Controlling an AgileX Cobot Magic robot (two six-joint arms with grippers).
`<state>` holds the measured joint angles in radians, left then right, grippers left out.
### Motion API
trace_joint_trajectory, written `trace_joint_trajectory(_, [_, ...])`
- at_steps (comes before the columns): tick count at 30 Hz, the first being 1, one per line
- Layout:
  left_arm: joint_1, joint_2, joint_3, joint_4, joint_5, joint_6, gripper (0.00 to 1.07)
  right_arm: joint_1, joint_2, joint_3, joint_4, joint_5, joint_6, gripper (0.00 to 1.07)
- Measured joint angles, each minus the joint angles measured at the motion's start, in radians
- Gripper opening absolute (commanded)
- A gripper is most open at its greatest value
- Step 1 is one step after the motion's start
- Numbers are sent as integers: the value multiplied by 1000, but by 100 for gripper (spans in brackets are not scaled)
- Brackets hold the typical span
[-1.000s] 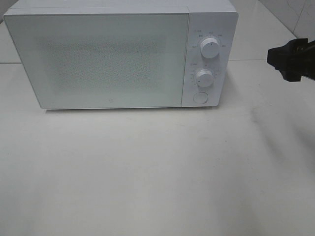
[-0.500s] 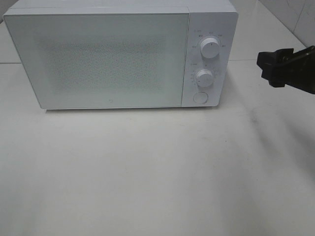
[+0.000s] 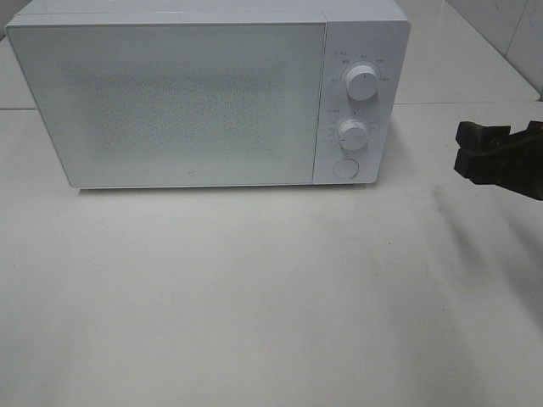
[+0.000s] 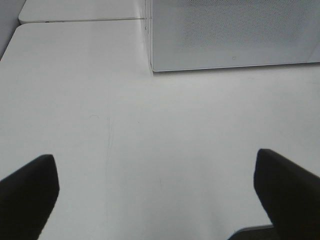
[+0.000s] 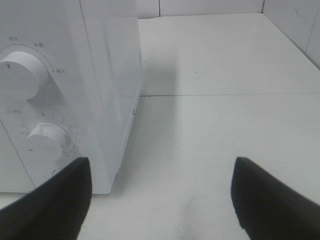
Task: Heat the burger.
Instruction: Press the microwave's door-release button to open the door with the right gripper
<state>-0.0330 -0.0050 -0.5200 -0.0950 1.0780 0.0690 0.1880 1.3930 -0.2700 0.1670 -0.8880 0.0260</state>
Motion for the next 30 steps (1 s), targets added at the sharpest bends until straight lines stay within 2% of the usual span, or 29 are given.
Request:
trace_joint_trajectory(4, [0,0,0,0,0,0,98,24,28,11,48,-35,-20,75])
trace_joint_trajectory(7, [0,0,0,0,0,0,98,76,59,16,105,-71,-62,75])
trace_joint_trajectory(9, [0,0,0,0,0,0,98,162,111,17,191,-120,-105,75])
trace_joint_trajectory(10, [0,0,0,0,0,0,98,162,111,17,191,-120,-105,75])
trace_joint_trajectory(12, [0,0,0,0,0,0,98,227,150,16,263,-170,-117,75])
trace_joint_trajectory(15, [0,0,0,0,0,0,98,247,162,16,290,-185,-121,75])
trace_joint_trajectory(16, [0,0,0,0,0,0,98,297,188,15,342,-216,-131,75])
trace_joint_trajectory(18, [0,0,0,0,0,0,98,317,201,14,362,-224,-141,75])
trace_joint_trajectory(20, [0,0,0,0,0,0,98,409,246,-9,452,-245,-182,75])
trace_joint_trajectory(30, [0,0,0,0,0,0,98,546,324,-91,592,-257,-240,75])
